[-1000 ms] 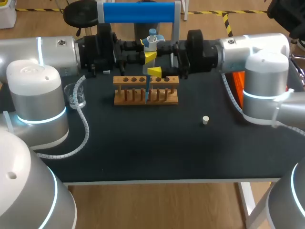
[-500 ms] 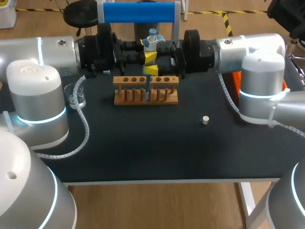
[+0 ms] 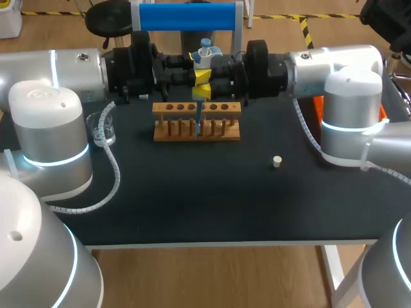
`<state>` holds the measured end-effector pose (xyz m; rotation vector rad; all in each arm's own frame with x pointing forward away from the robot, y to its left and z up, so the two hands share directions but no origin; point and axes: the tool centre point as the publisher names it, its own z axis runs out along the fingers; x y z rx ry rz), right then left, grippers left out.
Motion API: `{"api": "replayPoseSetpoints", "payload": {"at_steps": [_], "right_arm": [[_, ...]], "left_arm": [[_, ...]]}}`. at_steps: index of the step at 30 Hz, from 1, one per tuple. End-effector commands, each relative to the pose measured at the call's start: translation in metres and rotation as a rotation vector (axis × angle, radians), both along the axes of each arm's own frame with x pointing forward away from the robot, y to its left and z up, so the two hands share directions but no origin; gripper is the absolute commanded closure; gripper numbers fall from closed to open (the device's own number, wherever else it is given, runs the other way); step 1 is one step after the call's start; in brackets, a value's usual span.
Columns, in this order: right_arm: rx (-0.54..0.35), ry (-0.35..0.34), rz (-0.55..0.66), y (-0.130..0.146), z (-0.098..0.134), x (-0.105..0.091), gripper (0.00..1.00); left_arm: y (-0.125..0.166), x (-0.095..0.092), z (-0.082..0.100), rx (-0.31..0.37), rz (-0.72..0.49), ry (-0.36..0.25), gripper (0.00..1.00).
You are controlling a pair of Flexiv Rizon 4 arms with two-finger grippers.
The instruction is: Invert the test tube, pick up the pipette, mount the tip to pipette, aspirate from beaker and dispense into the tube, eject the tip, return the pipette, and cap with the stopper.
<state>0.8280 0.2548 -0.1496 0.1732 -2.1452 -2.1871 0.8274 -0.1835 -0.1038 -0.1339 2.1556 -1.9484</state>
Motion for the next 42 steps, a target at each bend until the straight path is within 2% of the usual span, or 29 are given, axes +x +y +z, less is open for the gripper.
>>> {"api": "replayPoseSetpoints", "payload": {"at_steps": [1,2,5,6,27,28,29,30,35,42], "right_arm": [[0.002,0.0,0.0,0.001,0.0,0.0,0.79],[0.003,0.0,0.0,0.001,0.0,0.0,0.81],[0.006,0.0,0.0,0.001,0.0,0.0,0.98],[0.006,0.0,-0.001,0.0,0.0,0.0,1.0],[0.011,-0.005,0.002,-0.004,0.002,0.001,1.0],[0.011,-0.005,0.003,-0.004,0.002,0.001,1.0],[0.01,-0.006,0.003,-0.004,0.002,0.001,1.0],[0.009,-0.006,0.004,-0.004,0.002,0.001,1.0],[0.007,-0.009,0.007,-0.01,0.001,0.001,1.0],[-0.001,-0.02,0.016,-0.031,0.0,0.005,1.0]], "left_arm": [[0.0,-0.001,0.0,-0.003,-0.002,-0.001,1.0],[0.0,-0.001,0.0,-0.003,-0.002,-0.001,1.0],[0.0,-0.001,0.0,-0.003,-0.002,-0.001,1.0],[0.0,-0.001,0.0,-0.003,-0.002,-0.001,1.0],[0.0,-0.001,0.0,-0.003,-0.002,-0.001,1.0],[0.0,-0.001,0.0,-0.003,-0.002,-0.001,0.88],[0.0,-0.001,0.0,-0.003,-0.002,-0.001,0.2],[0.0,-0.001,0.0,-0.003,-0.002,-0.001,0.0],[0.0,-0.001,0.0,-0.003,-0.002,-0.001,0.0],[0.0,-0.001,0.0,-0.003,-0.002,-0.001,0.0]]}}
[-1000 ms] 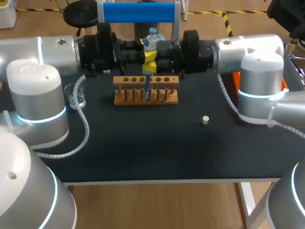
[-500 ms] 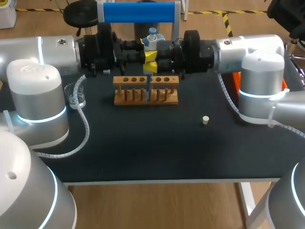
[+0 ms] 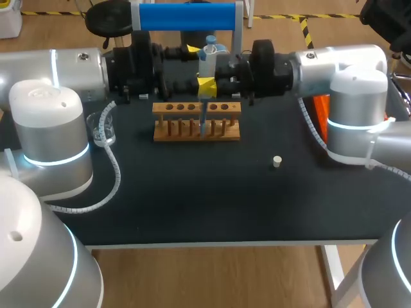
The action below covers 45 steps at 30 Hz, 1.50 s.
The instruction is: Invert the test tube, pick up the pipette, mount the tip to pipette, aspirate from beaker and dispense into the tube, eject the tip, return the pipette, and cap with the stopper.
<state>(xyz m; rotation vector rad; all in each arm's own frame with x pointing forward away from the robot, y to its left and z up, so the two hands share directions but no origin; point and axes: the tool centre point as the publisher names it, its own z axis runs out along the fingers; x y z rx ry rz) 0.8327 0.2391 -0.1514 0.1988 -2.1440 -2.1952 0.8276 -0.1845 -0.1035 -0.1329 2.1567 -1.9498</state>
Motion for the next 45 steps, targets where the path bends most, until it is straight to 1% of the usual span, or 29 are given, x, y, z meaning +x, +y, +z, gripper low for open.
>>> {"api": "replayPoseSetpoints", "payload": {"at_steps": [1,6,8,18,24,45], "right_arm": [[-0.01,-0.007,0.013,-0.022,0.002,0.001,1.0],[-0.026,-0.027,0.026,-0.045,0.004,0.006,1.0],[-0.032,-0.037,0.027,-0.059,0.005,0.009,1.0],[-0.028,-0.013,0.052,-0.114,0.007,0.024,1.0],[-0.024,-0.002,0.067,-0.135,0.01,0.032,1.0],[-0.025,-0.004,0.068,-0.138,0.01,0.033,1.0]], "left_arm": [[0.001,-0.001,-0.001,-0.003,0.0,-0.002,0.0],[0.001,-0.001,-0.001,-0.003,0.0,-0.002,0.0],[0.001,-0.001,-0.001,-0.003,0.0,-0.002,0.0],[0.001,-0.001,-0.001,-0.003,0.0,-0.002,0.0],[0.001,-0.001,-0.001,-0.003,0.0,-0.002,0.0],[0.001,-0.001,-0.001,-0.003,0.0,-0.002,0.0]]}}
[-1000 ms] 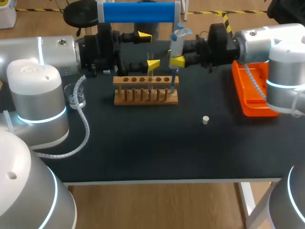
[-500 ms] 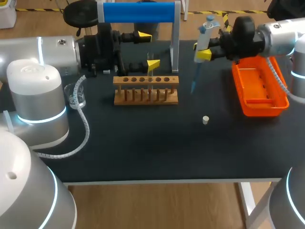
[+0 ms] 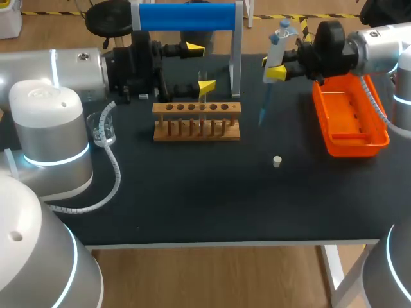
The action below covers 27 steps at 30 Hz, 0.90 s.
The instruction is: Invert the test tube, pick up the pipette, mount the tip to pipette, aspirate from beaker and dispense into the tube, eject the tip, return the pipette, and cap with the stopper.
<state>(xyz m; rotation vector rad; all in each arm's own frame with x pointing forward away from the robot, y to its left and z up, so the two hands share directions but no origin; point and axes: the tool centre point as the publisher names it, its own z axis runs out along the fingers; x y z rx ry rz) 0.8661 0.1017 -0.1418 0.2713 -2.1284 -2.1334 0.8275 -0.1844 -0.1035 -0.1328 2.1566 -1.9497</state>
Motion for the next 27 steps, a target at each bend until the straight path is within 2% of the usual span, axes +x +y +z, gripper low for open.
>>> {"api": "replayPoseSetpoints", "payload": {"at_steps": [1,5,10,15,27], "right_arm": [[-0.002,-0.001,-0.002,0.0,0.001,-0.001,1.0],[-0.002,-0.001,-0.002,0.0,0.001,-0.001,1.0],[-0.005,-0.008,-0.022,-0.023,0.006,-0.002,1.0],[-0.007,-0.013,-0.043,-0.053,0.012,0.002,1.0],[-0.01,-0.076,-0.081,-0.138,0.036,0.02,1.0]], "left_arm": [[0.001,-0.001,-0.001,-0.003,0.0,-0.001,0.0],[0.001,-0.001,-0.001,-0.003,0.0,-0.001,0.0],[0.001,-0.001,-0.001,-0.003,0.0,-0.001,0.0],[0.001,-0.001,-0.001,-0.003,0.0,-0.001,0.0],[0.001,-0.001,-0.001,-0.003,0.0,-0.001,0.0]]}}
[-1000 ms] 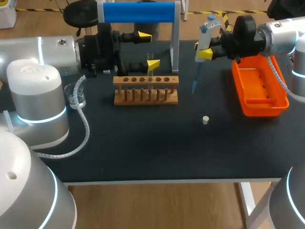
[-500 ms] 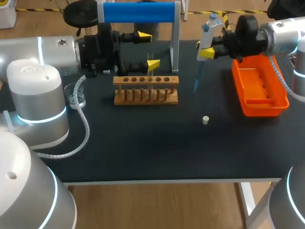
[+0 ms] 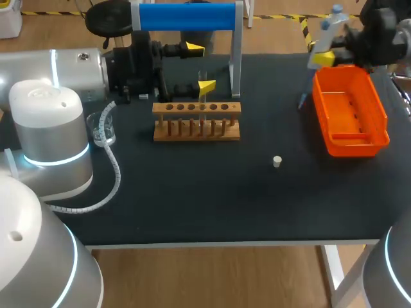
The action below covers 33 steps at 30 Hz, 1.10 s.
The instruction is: Invert the test tube, pick up the pipette, mount the tip to pipette, aspirate from beaker and dispense into the tube, eject the tip, return the pipette, and cap with the stopper.
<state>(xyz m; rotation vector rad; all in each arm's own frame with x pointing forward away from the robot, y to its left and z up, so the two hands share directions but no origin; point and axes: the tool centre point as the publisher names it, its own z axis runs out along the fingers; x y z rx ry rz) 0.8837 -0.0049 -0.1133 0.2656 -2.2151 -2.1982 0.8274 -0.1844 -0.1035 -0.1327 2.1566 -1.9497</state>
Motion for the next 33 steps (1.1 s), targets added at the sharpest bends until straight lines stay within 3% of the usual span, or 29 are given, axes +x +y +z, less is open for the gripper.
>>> {"api": "replayPoseSetpoints", "payload": {"at_steps": [1,15,33], "right_arm": [[-0.007,-0.01,-0.003,-0.038,0.009,0.004,1.0],[0.004,-0.019,-0.041,-0.107,0.011,0.023,1.0],[0.017,-0.001,-0.012,-0.142,-0.009,0.035,1.0]], "left_arm": [[0.001,-0.001,-0.001,-0.003,0.0,-0.001,0.0],[0.001,-0.001,-0.001,-0.003,0.0,-0.001,0.0],[0.001,-0.001,-0.001,-0.003,0.0,-0.001,0.0]]}}
